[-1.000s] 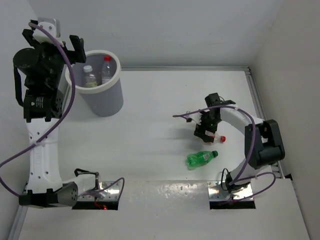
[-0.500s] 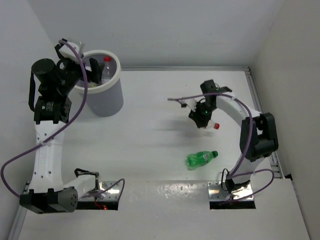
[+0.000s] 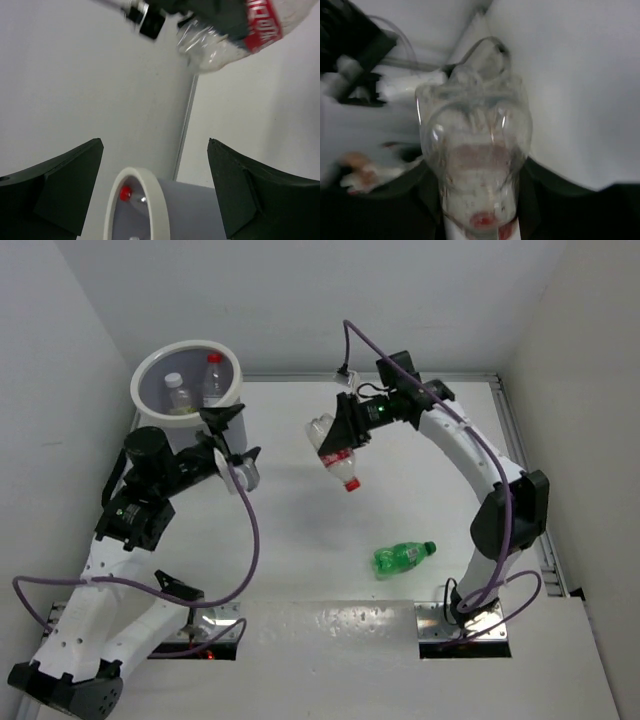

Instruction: Put the plastic bottles in the bin

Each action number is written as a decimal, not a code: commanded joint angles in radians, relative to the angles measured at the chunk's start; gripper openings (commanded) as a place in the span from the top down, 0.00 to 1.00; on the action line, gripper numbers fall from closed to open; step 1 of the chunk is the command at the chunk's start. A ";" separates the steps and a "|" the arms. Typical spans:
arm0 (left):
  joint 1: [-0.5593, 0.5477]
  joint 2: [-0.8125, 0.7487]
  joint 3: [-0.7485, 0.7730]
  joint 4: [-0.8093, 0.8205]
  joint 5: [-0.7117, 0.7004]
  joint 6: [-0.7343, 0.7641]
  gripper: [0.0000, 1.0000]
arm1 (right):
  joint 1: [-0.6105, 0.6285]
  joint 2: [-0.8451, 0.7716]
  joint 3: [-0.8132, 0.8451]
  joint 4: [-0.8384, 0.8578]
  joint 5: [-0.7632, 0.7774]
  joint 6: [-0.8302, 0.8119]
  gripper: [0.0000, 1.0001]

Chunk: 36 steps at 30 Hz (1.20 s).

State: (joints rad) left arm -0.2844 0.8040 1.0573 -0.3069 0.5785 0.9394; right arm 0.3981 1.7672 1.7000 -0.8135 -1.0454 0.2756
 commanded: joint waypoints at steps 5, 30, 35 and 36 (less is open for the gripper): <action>-0.258 -0.046 -0.143 0.009 -0.045 0.556 0.07 | 0.022 0.080 -0.194 1.108 -0.321 1.214 1.00; -0.699 0.168 -0.161 0.242 -0.451 0.546 0.34 | 0.151 -0.032 -0.384 1.352 -0.295 1.347 1.00; -0.720 0.178 -0.190 0.287 -0.523 0.564 0.34 | 0.157 -0.052 -0.407 1.340 -0.295 1.338 1.00; -0.720 0.178 -0.191 0.298 -0.537 0.564 0.37 | 0.156 -0.055 -0.413 1.338 -0.295 1.338 1.00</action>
State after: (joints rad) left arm -0.9890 0.9844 0.8825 -0.0700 0.1135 1.4883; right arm 0.5468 1.7802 1.2957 0.5014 -1.3365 1.6184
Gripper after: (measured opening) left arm 0.649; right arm 0.495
